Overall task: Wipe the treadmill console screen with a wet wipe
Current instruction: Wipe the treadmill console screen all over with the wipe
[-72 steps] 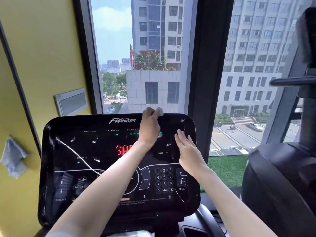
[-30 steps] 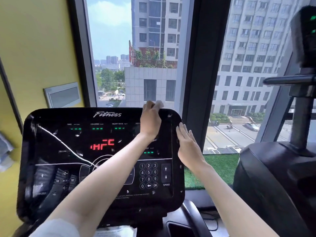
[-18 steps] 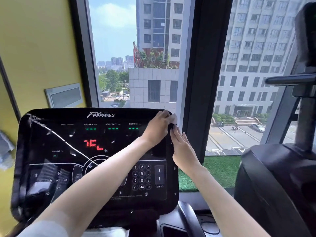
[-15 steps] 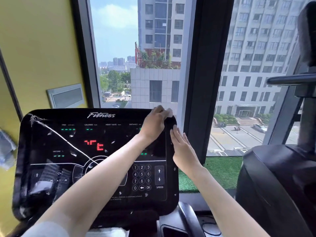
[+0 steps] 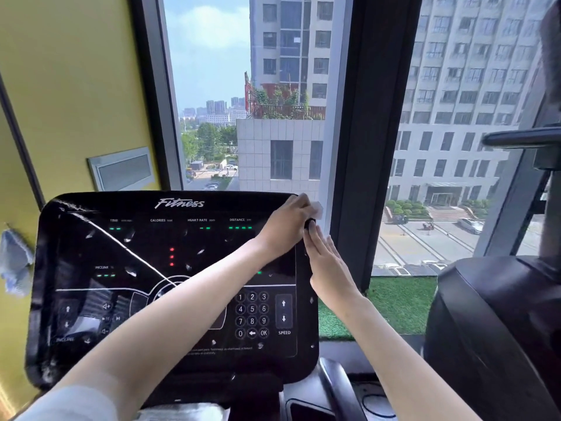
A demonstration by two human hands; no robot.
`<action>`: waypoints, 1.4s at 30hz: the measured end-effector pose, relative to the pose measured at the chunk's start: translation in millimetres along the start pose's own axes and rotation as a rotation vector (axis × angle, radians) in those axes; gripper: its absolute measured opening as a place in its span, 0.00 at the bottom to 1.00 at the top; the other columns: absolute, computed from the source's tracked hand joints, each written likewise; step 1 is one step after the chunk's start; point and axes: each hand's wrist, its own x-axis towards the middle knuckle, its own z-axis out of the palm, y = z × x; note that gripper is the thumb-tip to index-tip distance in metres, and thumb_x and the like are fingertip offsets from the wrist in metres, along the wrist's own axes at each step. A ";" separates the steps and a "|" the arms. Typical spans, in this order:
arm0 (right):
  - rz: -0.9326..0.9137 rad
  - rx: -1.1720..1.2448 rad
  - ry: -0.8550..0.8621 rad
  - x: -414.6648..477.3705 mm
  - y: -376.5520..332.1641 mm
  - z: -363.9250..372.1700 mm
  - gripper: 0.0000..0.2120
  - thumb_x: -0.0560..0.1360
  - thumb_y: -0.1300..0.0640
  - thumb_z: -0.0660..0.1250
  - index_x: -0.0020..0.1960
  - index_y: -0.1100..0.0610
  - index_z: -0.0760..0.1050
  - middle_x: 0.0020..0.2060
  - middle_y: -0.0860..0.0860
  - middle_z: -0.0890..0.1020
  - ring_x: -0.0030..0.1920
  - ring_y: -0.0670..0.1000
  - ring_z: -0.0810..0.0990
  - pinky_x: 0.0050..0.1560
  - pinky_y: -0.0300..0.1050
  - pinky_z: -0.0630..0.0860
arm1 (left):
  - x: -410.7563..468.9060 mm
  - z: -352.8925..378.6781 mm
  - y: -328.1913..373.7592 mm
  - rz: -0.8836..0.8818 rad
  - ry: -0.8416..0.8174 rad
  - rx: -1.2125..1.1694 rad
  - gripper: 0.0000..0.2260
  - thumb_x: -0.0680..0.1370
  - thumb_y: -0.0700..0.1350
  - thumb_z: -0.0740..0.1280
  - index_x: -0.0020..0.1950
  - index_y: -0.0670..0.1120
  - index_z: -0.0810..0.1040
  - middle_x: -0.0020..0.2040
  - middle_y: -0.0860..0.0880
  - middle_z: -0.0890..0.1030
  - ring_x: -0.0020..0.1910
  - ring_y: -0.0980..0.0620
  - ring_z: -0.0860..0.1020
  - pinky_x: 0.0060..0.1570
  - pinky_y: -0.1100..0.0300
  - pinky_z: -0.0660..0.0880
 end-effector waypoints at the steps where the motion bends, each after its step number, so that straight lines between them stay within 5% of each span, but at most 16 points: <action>1: -0.002 0.001 0.006 0.7 0.2 0.5 0.40 0.71 0.75 0.58 0.76 0.61 0.41 0.76 0.53 0.41 0.75 0.48 0.39 0.74 0.43 0.40 | 2.2 -3.0 -4.9 -0.002 -0.006 0.012 0.12 0.75 0.31 0.62 0.54 0.43 0.77 0.42 0.52 0.69 0.43 0.54 0.68 0.38 0.59 0.73; 5: 0.007 0.012 0.025 0.1 -1.3 3.4 0.41 0.70 0.77 0.59 0.76 0.61 0.43 0.76 0.53 0.42 0.75 0.48 0.40 0.74 0.42 0.41 | 8.7 -9.9 -21.0 -0.328 0.261 -0.055 0.11 0.77 0.32 0.61 0.54 0.42 0.79 0.42 0.49 0.71 0.43 0.50 0.71 0.41 0.62 0.70; 10: -0.008 -0.018 0.022 2.5 0.9 2.2 0.41 0.71 0.75 0.60 0.76 0.62 0.42 0.76 0.54 0.43 0.75 0.49 0.40 0.74 0.43 0.40 | -5.6 -3.4 -10.0 0.055 -0.062 0.004 0.12 0.75 0.32 0.63 0.55 0.42 0.78 0.44 0.48 0.73 0.44 0.51 0.70 0.41 0.57 0.74; 14: -0.004 0.021 0.055 -15.7 0.7 3.3 0.44 0.67 0.77 0.62 0.76 0.60 0.45 0.76 0.51 0.44 0.75 0.47 0.44 0.74 0.43 0.43 | 4.2 -5.7 -20.0 -0.200 0.123 -0.066 0.10 0.78 0.34 0.62 0.56 0.43 0.79 0.43 0.48 0.73 0.43 0.50 0.73 0.43 0.56 0.74; 19: -0.049 0.000 0.022 -67.0 -3.4 34.1 0.44 0.58 0.78 0.68 0.72 0.63 0.62 0.73 0.55 0.62 0.72 0.52 0.61 0.71 0.52 0.60 | -23.7 6.4 -5.6 0.152 -0.182 0.017 0.15 0.75 0.31 0.63 0.58 0.44 0.77 0.46 0.50 0.72 0.46 0.52 0.70 0.41 0.58 0.74; 24: -0.058 -0.039 0.019 -67.4 -5.2 33.4 0.41 0.57 0.78 0.69 0.69 0.65 0.67 0.70 0.57 0.68 0.70 0.53 0.66 0.69 0.54 0.60 | 2.5 -4.5 -16.9 -0.071 0.018 -0.036 0.11 0.77 0.32 0.62 0.55 0.41 0.79 0.43 0.47 0.74 0.44 0.50 0.73 0.44 0.57 0.74; 30: -0.041 -0.069 0.000 -68.6 -8.1 33.1 0.41 0.56 0.76 0.71 0.68 0.65 0.68 0.70 0.57 0.68 0.69 0.54 0.67 0.68 0.54 0.61 | -24.6 3.3 2.0 0.221 -0.353 0.009 0.13 0.76 0.32 0.63 0.57 0.44 0.79 0.49 0.51 0.74 0.51 0.53 0.72 0.47 0.67 0.68; 35: -0.048 -0.082 -0.003 -70.2 -8.0 33.2 0.41 0.57 0.77 0.69 0.69 0.65 0.67 0.70 0.58 0.67 0.70 0.54 0.65 0.68 0.54 0.62 | -8.9 -3.9 -11.0 -0.014 -0.096 -0.034 0.11 0.77 0.33 0.63 0.56 0.42 0.80 0.43 0.48 0.73 0.43 0.52 0.72 0.43 0.58 0.73; 39: -0.033 -0.078 -0.004 -68.6 -7.7 35.8 0.41 0.56 0.77 0.70 0.69 0.66 0.67 0.70 0.59 0.67 0.70 0.55 0.66 0.68 0.55 0.62 | -44.6 8.8 8.2 0.208 -0.366 0.013 0.14 0.74 0.31 0.63 0.55 0.45 0.79 0.44 0.53 0.71 0.43 0.56 0.69 0.39 0.54 0.75; 42: -0.035 -0.077 -0.014 -69.6 -6.9 36.7 0.42 0.56 0.77 0.70 0.69 0.66 0.66 0.71 0.58 0.66 0.70 0.54 0.66 0.69 0.54 0.61 | -29.1 7.0 -0.2 0.074 -0.263 -0.036 0.12 0.76 0.32 0.64 0.54 0.44 0.80 0.44 0.51 0.73 0.42 0.56 0.71 0.39 0.54 0.76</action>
